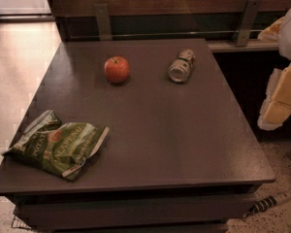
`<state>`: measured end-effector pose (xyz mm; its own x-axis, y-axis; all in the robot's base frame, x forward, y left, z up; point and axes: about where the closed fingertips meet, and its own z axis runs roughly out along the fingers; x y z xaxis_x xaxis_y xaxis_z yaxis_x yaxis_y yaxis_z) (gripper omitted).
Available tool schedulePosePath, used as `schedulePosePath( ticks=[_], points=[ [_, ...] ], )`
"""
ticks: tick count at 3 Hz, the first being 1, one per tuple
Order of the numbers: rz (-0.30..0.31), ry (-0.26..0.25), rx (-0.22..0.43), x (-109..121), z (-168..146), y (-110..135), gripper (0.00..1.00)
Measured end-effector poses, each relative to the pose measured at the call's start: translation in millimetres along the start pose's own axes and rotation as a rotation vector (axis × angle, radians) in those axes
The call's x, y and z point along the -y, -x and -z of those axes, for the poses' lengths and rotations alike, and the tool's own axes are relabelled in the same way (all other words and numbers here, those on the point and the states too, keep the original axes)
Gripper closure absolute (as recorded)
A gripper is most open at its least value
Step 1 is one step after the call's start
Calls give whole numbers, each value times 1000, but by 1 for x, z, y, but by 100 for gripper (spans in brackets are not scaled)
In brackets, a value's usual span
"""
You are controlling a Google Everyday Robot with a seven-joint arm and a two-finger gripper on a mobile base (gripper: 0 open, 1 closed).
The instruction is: Place 7up can upright
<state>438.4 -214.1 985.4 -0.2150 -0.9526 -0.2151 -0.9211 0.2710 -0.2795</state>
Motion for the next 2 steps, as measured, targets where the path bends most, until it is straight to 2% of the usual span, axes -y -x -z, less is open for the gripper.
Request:
schedulePosePath(
  ticks=[1, 2],
  points=[
    [-8, 0, 4, 2, 1, 0, 0],
    [-92, 1, 52, 21, 14, -2, 0]
  ],
)
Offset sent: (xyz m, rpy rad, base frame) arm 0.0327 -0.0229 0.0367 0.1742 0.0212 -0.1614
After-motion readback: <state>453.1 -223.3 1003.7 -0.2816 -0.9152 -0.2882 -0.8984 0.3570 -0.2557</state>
